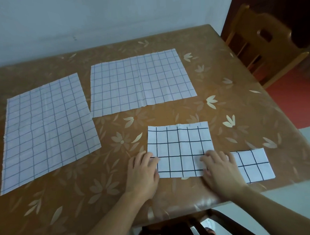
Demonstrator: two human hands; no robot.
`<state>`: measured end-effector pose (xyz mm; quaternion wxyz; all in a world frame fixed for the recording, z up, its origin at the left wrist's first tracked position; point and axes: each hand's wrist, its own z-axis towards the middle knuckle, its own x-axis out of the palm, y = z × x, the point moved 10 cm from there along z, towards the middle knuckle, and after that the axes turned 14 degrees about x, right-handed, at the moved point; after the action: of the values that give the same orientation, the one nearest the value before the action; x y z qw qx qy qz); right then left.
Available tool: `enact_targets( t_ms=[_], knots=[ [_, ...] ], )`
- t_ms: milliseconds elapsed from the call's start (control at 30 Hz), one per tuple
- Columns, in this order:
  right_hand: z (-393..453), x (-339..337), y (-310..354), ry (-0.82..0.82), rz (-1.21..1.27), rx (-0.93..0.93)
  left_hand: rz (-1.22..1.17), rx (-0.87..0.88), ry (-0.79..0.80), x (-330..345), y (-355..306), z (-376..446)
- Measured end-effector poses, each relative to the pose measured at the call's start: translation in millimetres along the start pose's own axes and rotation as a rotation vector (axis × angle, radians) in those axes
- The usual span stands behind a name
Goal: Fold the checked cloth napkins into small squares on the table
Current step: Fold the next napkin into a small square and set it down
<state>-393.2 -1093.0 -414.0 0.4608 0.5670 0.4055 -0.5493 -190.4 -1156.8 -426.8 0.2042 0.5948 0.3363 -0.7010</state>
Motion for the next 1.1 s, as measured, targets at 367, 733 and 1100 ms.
enact_targets(
  t_ms=[367, 733, 1100],
  knots=[
    [-14, 6, 4, 0.041, 0.004, -0.152, -0.139, 0.118, 0.026, 12, -32, -7],
    [-1, 1, 24, 0.095, -0.329, -0.379, -0.067, 0.013, 0.056, -1, -10, -14],
    [-29, -42, 70, 0.315, 0.403, -0.293, -0.121, 0.156, 0.1, -3, -70, 8]
  ],
)
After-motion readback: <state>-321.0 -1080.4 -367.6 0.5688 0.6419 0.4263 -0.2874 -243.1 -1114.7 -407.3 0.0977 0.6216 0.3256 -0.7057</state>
